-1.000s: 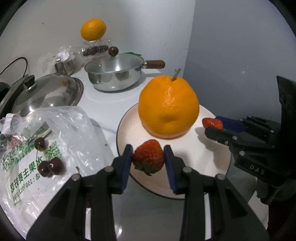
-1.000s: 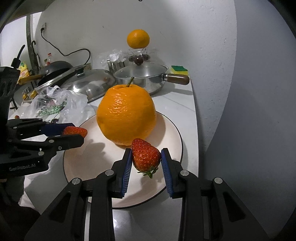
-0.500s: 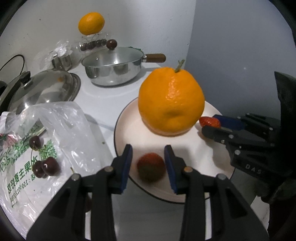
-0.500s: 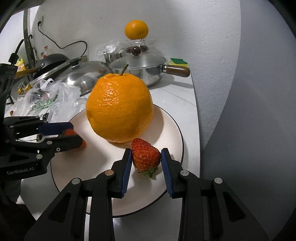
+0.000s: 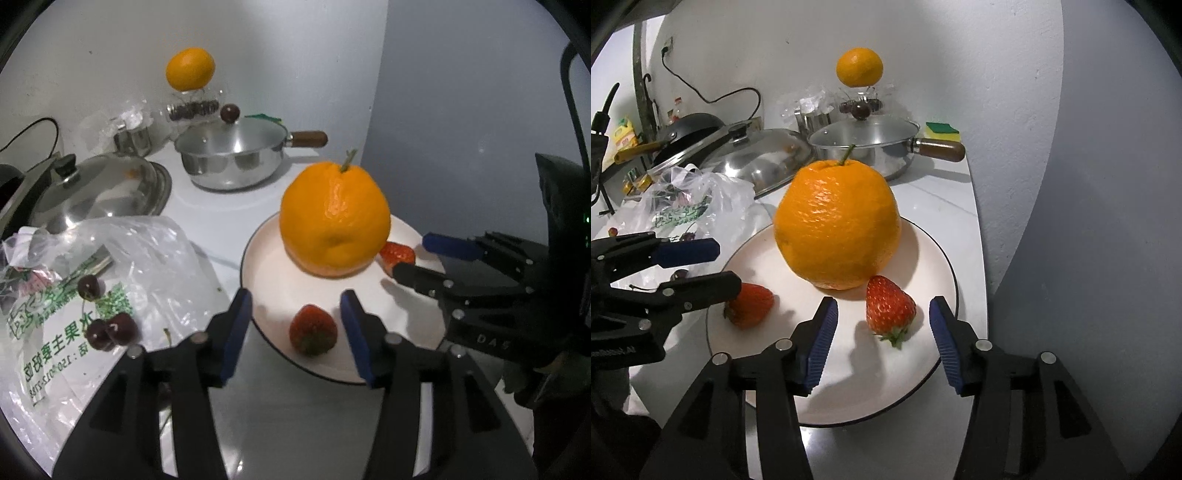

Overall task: Organize fruits
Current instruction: 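Lower both strawberries onto the plate and open both tools, then move both tools back over the bag toward the cherries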

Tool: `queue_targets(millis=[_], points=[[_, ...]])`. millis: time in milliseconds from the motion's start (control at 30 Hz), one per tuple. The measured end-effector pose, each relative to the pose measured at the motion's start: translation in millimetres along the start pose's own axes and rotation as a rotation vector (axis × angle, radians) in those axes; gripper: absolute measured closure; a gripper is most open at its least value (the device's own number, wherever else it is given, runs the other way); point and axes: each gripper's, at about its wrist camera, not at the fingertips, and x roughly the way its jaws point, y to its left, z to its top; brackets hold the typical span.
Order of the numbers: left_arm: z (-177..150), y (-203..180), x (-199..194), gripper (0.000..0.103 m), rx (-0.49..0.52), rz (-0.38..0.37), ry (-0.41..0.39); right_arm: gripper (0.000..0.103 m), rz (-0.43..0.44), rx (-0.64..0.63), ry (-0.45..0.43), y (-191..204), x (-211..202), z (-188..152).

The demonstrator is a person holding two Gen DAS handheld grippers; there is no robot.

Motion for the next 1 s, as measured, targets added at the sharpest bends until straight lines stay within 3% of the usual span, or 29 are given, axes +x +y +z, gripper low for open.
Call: queue_targets(millis=[400,500,1000], points=[[-6,10,-35,0.049,-0.028,0.014,-0.062,0.048,-0.005,-0.009,-0.035,18,-22,4],[-10,14,-44,0.031,-0.044,0.011,-0.073,0.048,-0.004,-0.013,-0.042,24,-27,4],[-26,41,-79,0.031,-0.071,0.042,-0.11,0.048,0.012,-0.047,-0.06,63,-39,8]])
